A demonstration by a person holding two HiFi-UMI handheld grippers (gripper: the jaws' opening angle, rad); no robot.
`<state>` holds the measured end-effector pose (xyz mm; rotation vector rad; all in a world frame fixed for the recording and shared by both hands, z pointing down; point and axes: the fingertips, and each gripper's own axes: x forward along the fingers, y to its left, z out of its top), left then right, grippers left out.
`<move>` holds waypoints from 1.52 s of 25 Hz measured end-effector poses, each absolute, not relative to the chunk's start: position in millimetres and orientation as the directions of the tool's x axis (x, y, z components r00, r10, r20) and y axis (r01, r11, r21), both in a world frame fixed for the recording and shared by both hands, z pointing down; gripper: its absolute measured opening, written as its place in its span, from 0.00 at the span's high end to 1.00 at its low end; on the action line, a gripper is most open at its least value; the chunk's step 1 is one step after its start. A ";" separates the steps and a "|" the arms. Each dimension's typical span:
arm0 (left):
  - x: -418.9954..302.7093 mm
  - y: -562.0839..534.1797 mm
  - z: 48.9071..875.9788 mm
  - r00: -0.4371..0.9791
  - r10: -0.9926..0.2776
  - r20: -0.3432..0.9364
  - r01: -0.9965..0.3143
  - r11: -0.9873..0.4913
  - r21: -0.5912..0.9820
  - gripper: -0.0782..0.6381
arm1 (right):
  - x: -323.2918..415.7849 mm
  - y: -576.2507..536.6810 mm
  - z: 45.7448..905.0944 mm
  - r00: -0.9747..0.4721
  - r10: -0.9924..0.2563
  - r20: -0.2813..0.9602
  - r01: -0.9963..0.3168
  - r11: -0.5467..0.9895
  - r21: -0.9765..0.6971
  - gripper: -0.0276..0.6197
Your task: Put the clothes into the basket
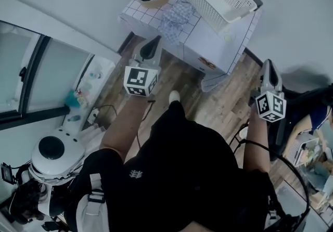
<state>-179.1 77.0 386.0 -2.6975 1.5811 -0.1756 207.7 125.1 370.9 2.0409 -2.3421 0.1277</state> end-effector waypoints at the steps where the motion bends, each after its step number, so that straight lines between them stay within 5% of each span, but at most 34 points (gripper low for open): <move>1: -180.3 64.4 388.3 0.486 -0.869 0.090 -0.869 -0.492 -0.059 0.88 | 209.9 113.2 368.8 -0.118 -0.990 0.082 -0.993 0.116 -0.032 0.95; 19: -171.6 -104.8 421.7 0.528 -0.834 0.162 -0.841 -0.540 -0.041 0.88 | 209.1 -57.5 349.9 -0.100 -0.994 0.046 -0.995 0.100 0.000 0.95; 38: -133.2 -196.6 423.8 0.454 -0.874 0.175 -0.887 -0.462 -0.009 0.88 | 231.1 -199.6 398.6 -0.302 -0.948 0.103 -0.953 0.299 -0.046 0.95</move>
